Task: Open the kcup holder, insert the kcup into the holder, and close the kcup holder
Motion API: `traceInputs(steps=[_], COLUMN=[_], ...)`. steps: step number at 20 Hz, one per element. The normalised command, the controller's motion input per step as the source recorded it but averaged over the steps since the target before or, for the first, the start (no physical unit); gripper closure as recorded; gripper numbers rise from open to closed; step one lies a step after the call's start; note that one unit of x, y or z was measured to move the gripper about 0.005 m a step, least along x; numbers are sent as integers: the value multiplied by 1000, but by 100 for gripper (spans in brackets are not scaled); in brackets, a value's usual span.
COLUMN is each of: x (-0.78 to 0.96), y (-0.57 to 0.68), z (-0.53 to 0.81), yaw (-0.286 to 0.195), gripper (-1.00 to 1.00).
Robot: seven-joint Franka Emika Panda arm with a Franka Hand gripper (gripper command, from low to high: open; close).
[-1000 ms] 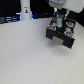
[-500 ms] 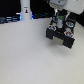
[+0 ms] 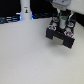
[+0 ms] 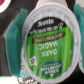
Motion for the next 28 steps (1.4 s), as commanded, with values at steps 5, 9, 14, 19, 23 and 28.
traceInputs(steps=[5, 9, 14, 19, 23, 28], x=[19, 47, 9, 38, 133, 258], y=[15, 64, 89, 80, 62, -56], z=[-280, -238, -94, 121, 272, 415], yaw=[-7, -6, 8, 12, 41, 49], gripper=[100, 100, 100, -100, -100, -100])
